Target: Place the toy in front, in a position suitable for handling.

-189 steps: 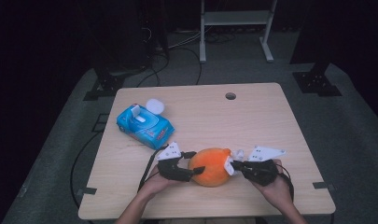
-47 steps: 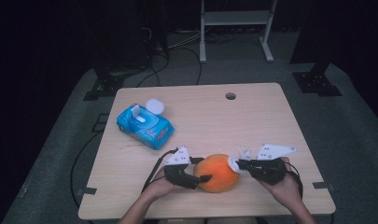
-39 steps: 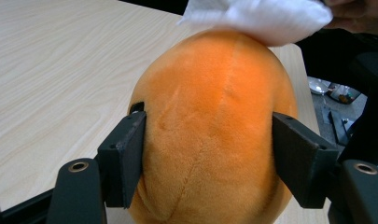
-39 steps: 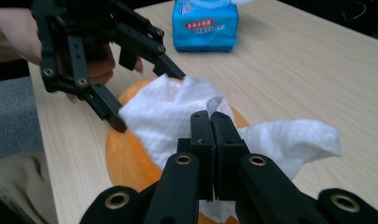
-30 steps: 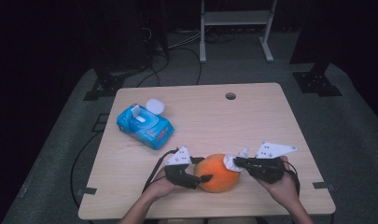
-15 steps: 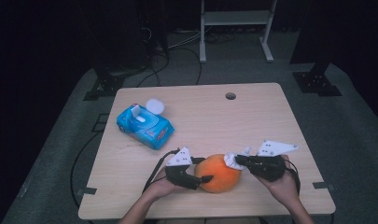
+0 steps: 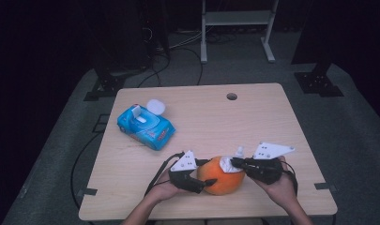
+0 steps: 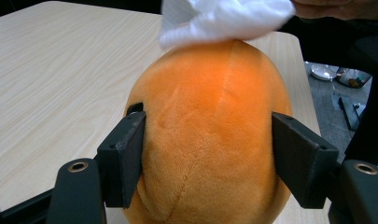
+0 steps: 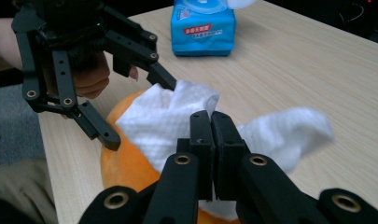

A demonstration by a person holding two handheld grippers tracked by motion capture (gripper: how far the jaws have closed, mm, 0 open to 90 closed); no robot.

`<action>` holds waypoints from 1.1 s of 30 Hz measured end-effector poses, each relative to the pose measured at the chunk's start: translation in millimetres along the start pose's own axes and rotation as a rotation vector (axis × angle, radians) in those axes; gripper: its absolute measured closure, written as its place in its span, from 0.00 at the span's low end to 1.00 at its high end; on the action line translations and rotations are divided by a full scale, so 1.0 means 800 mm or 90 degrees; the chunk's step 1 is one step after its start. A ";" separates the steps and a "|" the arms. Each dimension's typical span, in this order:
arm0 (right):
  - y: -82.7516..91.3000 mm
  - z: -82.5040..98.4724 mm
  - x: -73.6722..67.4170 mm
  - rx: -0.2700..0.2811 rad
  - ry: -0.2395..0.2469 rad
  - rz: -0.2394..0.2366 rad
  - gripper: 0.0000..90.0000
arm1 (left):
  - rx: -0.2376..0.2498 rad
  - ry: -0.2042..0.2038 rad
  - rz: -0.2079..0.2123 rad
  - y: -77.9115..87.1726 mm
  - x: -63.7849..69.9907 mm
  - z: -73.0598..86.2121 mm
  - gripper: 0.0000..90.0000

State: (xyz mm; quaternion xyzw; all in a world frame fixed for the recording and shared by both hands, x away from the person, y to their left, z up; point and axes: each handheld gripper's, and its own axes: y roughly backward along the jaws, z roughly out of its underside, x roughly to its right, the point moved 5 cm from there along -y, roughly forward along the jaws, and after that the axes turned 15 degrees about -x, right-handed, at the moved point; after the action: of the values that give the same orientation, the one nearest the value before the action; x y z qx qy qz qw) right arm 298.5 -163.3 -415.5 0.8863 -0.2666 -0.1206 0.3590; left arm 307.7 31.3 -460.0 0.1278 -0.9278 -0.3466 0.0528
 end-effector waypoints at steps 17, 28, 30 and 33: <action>0.004 0.021 0.018 -0.054 -0.004 0.030 0.98 | 0.006 0.029 0.007 0.002 -0.009 0.005 0.34; 0.002 0.025 0.026 -0.055 -0.017 0.020 0.98 | 0.009 0.040 0.006 0.001 -0.010 0.004 0.33; 0.006 0.027 0.032 -0.049 -0.033 0.023 0.98 | 0.010 0.043 0.006 0.000 -0.008 0.002 0.33; 0.013 0.013 0.018 -0.010 -0.030 -0.018 0.98 | 0.009 0.034 0.004 -0.002 -0.005 -0.002 0.32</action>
State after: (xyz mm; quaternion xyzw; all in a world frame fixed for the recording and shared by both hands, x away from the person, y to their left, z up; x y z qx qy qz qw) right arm 301.6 -183.8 -416.0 0.8841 -0.2616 -0.1488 0.3575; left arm 312.2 30.6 -459.8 0.1346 -0.9289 -0.3363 0.0773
